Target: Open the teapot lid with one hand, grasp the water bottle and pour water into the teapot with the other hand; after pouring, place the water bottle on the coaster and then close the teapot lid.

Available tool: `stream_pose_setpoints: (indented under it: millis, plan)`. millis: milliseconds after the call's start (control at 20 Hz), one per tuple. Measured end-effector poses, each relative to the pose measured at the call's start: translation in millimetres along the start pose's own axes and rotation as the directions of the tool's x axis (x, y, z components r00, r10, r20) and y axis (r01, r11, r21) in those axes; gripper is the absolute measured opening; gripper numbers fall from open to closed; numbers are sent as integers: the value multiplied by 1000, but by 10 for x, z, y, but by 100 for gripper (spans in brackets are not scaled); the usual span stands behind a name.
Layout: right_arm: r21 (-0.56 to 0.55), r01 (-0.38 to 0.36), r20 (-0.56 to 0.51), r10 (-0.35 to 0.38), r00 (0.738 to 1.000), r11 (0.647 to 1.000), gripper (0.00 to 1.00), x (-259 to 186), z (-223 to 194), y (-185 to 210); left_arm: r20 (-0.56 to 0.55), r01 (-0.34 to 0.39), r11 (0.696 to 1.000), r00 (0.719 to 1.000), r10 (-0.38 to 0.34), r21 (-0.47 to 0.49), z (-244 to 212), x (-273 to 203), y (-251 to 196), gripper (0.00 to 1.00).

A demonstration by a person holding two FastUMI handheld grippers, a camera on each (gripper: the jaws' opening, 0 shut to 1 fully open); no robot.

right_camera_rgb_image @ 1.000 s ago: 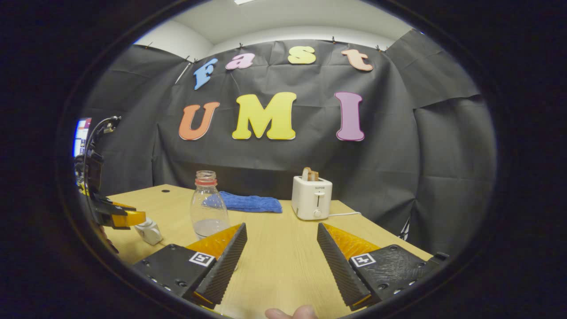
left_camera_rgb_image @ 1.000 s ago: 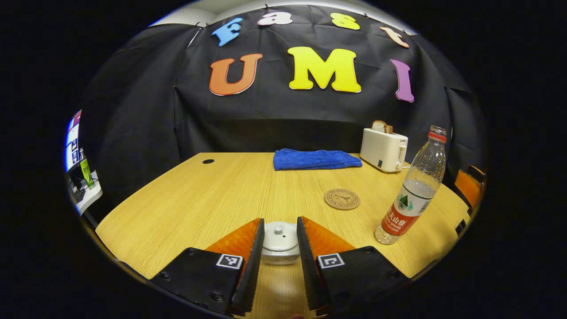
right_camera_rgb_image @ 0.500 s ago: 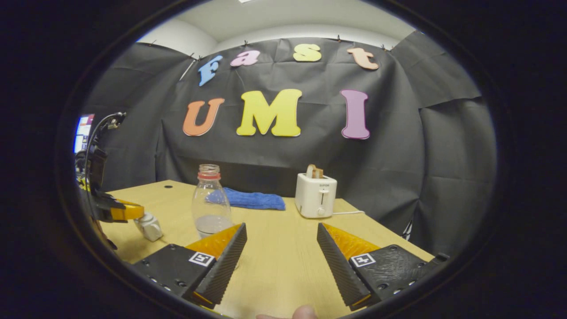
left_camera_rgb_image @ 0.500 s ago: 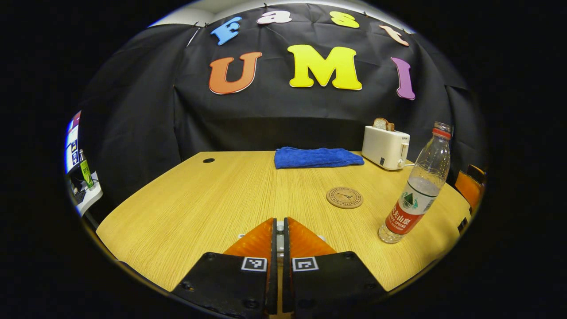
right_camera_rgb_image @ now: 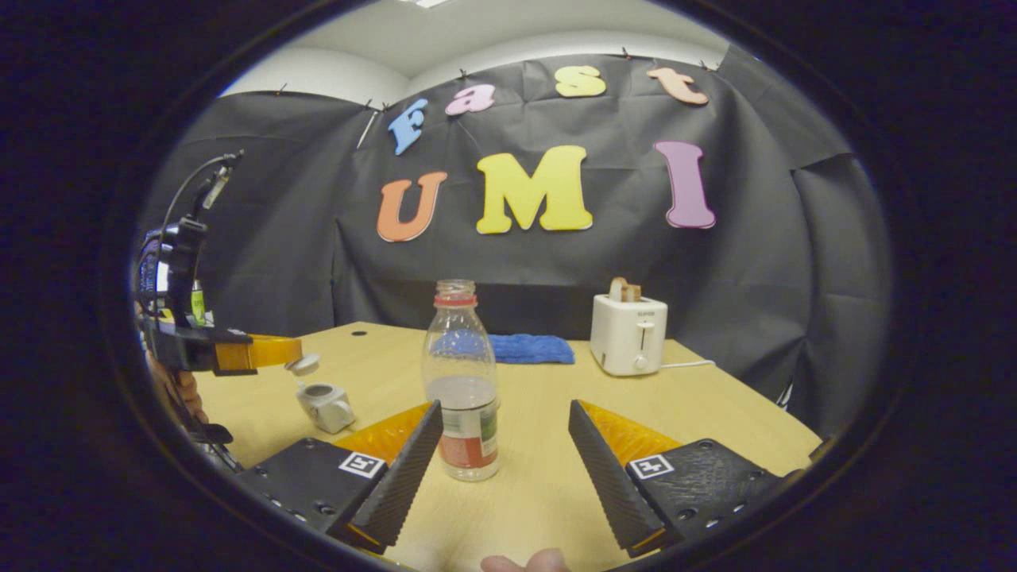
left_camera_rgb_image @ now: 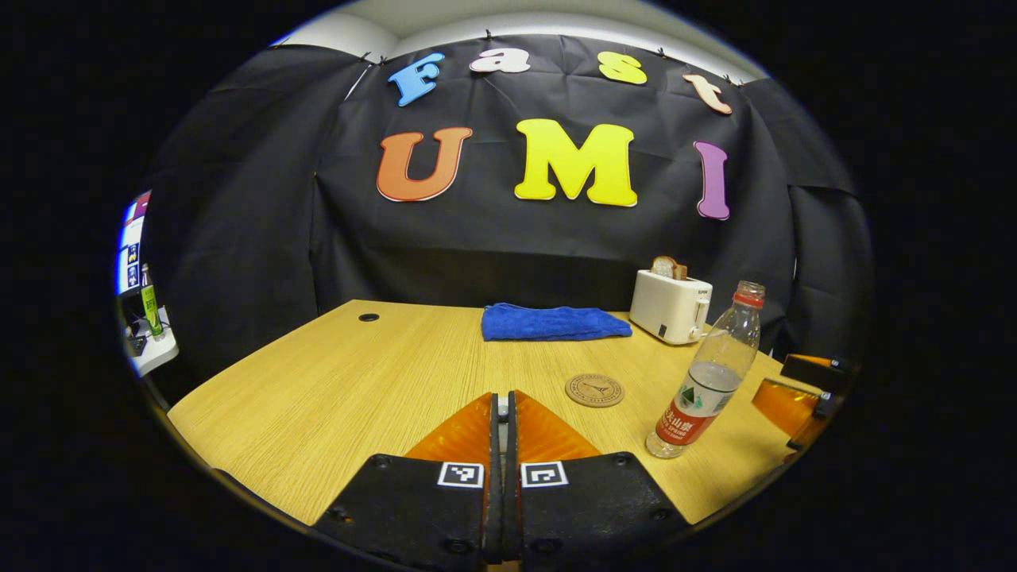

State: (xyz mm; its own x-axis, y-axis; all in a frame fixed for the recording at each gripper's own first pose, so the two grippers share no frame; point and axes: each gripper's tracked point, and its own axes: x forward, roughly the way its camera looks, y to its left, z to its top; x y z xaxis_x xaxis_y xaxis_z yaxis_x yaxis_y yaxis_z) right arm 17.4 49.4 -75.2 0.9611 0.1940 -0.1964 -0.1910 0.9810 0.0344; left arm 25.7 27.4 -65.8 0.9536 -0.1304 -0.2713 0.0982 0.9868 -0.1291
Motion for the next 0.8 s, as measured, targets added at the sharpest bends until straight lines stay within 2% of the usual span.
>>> stream_pose_setpoints:
  millis: [200,250,350,500,600,650,700,800]
  plan:
    - [44,-46,-71,49,996,998,96,253,-170,177,25,-6,1000,1000,5,7,60,-113,48,3]
    - [44,-52,-77,55,996,998,94,323,-189,219,30,-7,1000,1000,7,3,78,-136,60,3]
    - [38,-52,-78,55,995,998,97,416,-171,267,39,-13,1000,999,13,-7,95,-180,112,3]
    - [45,-55,-71,58,996,998,97,509,-155,341,52,-22,999,998,24,-25,113,-204,175,3]
    - [46,-55,-77,59,995,997,92,543,-157,383,58,-24,999,998,26,-32,117,-211,214,3]
    - [40,-58,-76,61,995,998,86,568,-138,393,60,-26,999,998,28,-32,115,-211,233,3]
    - [19,-63,-79,64,995,998,74,584,-128,418,62,-25,999,998,27,-31,113,-217,245,3]
    - [-73,-61,-69,56,996,995,73,617,-44,432,68,-23,999,997,25,-33,113,-224,281,3]
